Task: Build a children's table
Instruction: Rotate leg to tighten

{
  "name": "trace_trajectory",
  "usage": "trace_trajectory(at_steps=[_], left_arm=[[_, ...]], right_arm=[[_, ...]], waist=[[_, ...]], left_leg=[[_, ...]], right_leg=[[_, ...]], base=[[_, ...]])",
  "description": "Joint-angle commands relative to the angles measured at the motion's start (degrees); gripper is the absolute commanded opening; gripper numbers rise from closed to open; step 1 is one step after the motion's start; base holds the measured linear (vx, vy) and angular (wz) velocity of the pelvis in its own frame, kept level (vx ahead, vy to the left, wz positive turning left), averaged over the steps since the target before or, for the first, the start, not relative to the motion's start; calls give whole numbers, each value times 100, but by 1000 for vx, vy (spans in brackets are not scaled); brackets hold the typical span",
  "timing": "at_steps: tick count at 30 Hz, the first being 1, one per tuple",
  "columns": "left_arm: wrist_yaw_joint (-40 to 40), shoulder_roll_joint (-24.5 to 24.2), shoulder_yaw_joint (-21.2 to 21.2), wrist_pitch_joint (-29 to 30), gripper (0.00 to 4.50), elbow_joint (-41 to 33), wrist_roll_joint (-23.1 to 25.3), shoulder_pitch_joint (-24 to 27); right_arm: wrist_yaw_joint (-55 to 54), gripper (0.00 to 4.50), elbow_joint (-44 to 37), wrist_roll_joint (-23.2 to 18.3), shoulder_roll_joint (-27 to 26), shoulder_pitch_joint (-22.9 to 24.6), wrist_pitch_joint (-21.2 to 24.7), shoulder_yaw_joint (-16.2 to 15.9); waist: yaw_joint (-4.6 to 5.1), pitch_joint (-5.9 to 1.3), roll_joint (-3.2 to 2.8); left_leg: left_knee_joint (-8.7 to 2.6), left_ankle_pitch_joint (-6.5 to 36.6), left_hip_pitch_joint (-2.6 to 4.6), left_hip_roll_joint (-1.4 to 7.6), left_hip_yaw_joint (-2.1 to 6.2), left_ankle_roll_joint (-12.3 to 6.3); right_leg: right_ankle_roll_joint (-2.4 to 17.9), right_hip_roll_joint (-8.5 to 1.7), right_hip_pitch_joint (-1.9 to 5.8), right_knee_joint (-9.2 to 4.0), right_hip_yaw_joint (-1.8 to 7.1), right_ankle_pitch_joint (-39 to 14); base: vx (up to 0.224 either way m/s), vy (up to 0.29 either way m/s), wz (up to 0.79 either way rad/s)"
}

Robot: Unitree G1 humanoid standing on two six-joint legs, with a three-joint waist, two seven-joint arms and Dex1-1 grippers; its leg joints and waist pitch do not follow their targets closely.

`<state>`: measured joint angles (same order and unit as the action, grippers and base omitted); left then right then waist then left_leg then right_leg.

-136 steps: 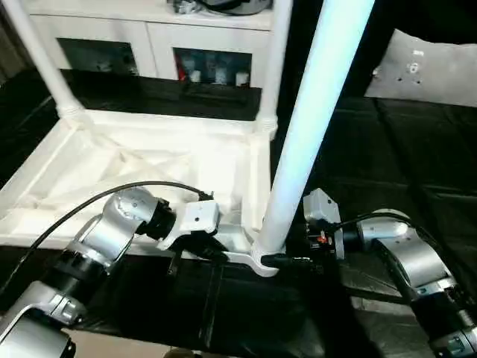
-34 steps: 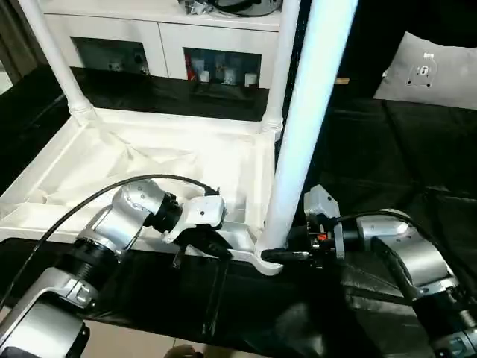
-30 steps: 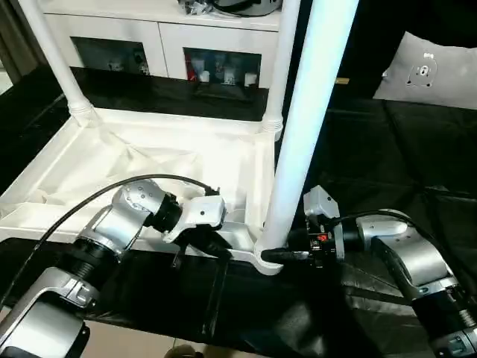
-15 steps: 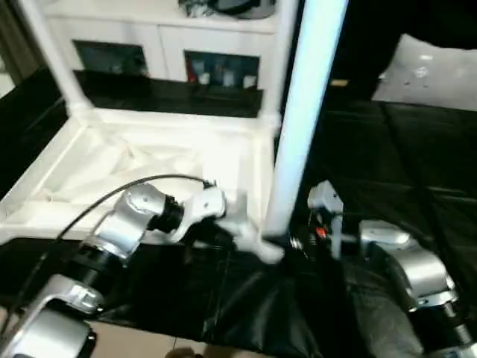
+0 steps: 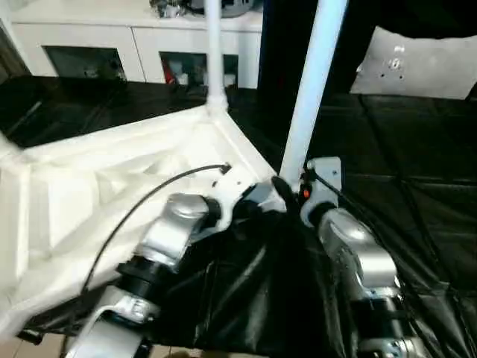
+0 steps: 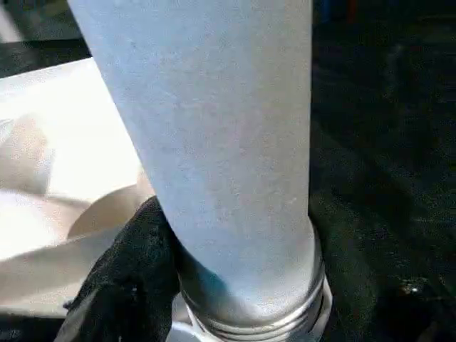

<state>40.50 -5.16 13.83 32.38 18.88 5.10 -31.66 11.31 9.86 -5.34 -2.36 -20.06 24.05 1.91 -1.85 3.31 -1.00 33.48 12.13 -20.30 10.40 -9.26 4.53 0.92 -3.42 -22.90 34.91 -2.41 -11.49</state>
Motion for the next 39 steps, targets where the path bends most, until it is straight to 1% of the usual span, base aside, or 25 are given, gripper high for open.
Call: trace_trajectory(at_steps=[1,2,3,4,5,6,7,8,9,10,12,13,16,17,18,19,21,23,24,26,27,28,32,37,39], left_arm=[[-530,362,-136,-144,0,-386,-83,-266],[-468,337,-90,-145,0,-420,-85,-251],[-329,225,-10,-202,0,-434,-72,-226],[-185,103,53,-223,0,-462,-70,-194],[-114,44,63,-225,0,-478,-80,-175],[32,-63,74,-245,0,-508,-99,-140],[117,-124,103,-264,0,-525,-102,-121],[418,-332,207,-333,0,-577,-110,-57],[469,-367,227,-342,0,-587,-111,-45],[517,-438,241,-375,0,-585,-106,-24],[739,-608,293,-481,0,-570,-127,15],[859,-686,321,-527,0,-568,-136,32],[1607,-1164,502,-1070,0,-438,-172,46],[1642,-1190,516,-1106,0,-429,-170,44],[2002,-1380,599,-1313,0,-390,-238,50],[2076,-1429,620,-1367,0,-372,-237,45],[2442,-1707,745,-1775,0,-180,-176,-19],[2561,-1799,751,-2014,0,17,-159,-89],[2561,-1799,751,-2014,0,17,-159,-89],[2673,-1850,717,-2256,0,259,-222,-171],[2733,-1872,717,-2340,0,326,-238,-194],[2763,-1886,719,-2379,0,343,-245,-195],[2860,-1917,681,-2409,0,372,-328,-182],[2619,-1826,551,-2147,0,491,-359,-154],[2493,-1772,496,-2113,44,575,-377,-151]], right_arm=[[321,305,321,-164,-489,207,266,-686],[307,319,316,-155,-479,205,221,-671],[384,319,282,-174,-402,229,156,-657],[445,325,249,-171,-319,258,96,-641],[508,339,221,-186,-268,280,58,-629],[621,339,163,-219,-177,323,-4,-600],[646,364,136,-231,-135,341,-14,-590],[792,370,32,-285,19,401,-84,-567],[823,370,14,-296,47,412,-102,-565],[908,378,-36,-307,116,442,-107,-547],[1174,404,-169,-338,301,513,-124,-549],[1321,404,-238,-351,395,551,-133,-570],[2069,428,-516,-420,981,740,-256,-621],[2105,446,-529,-424,1008,747,-262,-621],[2396,446,-639,-498,1228,803,-314,-594],[2481,446,-668,-518,1295,818,-317,-598],[3066,446,-860,-642,1737,922,-321,-687],[3547,446,-1056,-697,2105,1026,-271,-856],[3547,446,-1056,-697,2105,1026,-271,-856],[3930,446,-1261,-788,2412,1128,-221,-956],[3991,446,-1293,-813,2453,1133,-224,-946],[4016,446,-1315,-822,2468,1145,-231,-941],[4034,446,-1356,-875,2551,1146,-266,-890],[4164,446,-1505,-992,2688,1270,-266,-844],[4180,450,-1547,-1018,2689,1323,-284,-852]], waist=[[-24,-331,-22],[-27,-337,-20],[-28,-345,-43],[-23,-340,-52],[-13,-330,-49],[5,-323,-46],[13,-313,-42],[12,-316,-38],[23,-313,-34],[30,-314,-46],[23,-316,-63],[10,-314,-66],[-25,-323,-74],[-35,-325,-79],[-47,-319,-73],[-52,-316,-72],[-91,-315,-85],[-146,-322,-82],[-164,-317,-84],[-178,-319,-74],[-184,-324,-49],[-169,-327,-55],[-168,-331,-47],[-181,-351,-49],[-188,-350,-36]], left_leg=[[-364,242,-47,188,59,-209],[-352,115,-57,182,55,-276],[-343,68,-56,179,53,-331],[-344,98,-65,181,53,-356],[-357,164,-74,185,60,-359],[-367,411,-55,197,54,-343],[-373,474,-53,194,53,-337],[-377,545,-48,202,54,-323],[-376,547,-56,199,52,-326],[-366,528,-48,210,38,-332],[-359,411,-51,214,37,-331],[-360,411,-45,213,40,-340],[-343,372,-43,217,36,-401],[-342,395,-41,223,27,-421],[-344,431,-33,227,25,-407],[-344,462,-31,227,25,-403],[-343,552,5,240,19,-392],[-337,535,14,251,12,-395],[-335,546,22,252,9,-394],[-333,554,5,244,12,-365],[-331,541,-10,243,16,-375],[-331,546,-26,235,16,-372],[-316,495,-22,234,5,-347],[-298,312,-23,243,7,-421],[-297,402,-26,236,2,-435]], right_leg=[[1202,-393,331,-390,262,-163],[1273,-394,351,-363,260,164],[1339,-392,359,-344,254,371],[1359,-397,363,-347,252,406],[1366,-402,372,-353,247,365],[1369,-410,370,-380,249,104],[1373,-407,369,-395,247,-9],[1360,-413,377,-407,252,-175],[1357,-410,383,-405,254,-215],[1367,-411,360,-408,262,-243],[1408,-408,365,-386,258,-163],[1395,-402,365,-391,252,-162],[1404,-407,376,-376,258,-10],[1402,-409,371,-370,263,5],[1425,-408,364,-371,258,-24],[1430,-411,360,-373,259,-81],[1419,-413,341,-393,260,-267],[1436,-398,343,-358,261,-131],[1427,-396,333,-363,261,-150],[1407,-418,350,-365,262,-224],[1398,-429,366,-358,264,-243],[1392,-427,368,-359,256,-303],[1363,-430,356,-376,259,-496],[1438,-411,357,-329,247,-105],[1429,-423,362,-353,243,-272]], base=[[0,0,0],[0,0,0],[0,0,0],[0,0,0],[0,0,0],[0,0,0],[0,0,0],[0,0,0],[0,0,0],[0,0,0],[0,0,0],[0,0,0],[0,0,0],[0,0,0],[0,0,0],[0,0,0],[0,0,0],[0,0,0],[0,0,0],[0,0,0],[0,0,0],[0,0,0],[0,0,0],[0,0,0],[0,0,0]])
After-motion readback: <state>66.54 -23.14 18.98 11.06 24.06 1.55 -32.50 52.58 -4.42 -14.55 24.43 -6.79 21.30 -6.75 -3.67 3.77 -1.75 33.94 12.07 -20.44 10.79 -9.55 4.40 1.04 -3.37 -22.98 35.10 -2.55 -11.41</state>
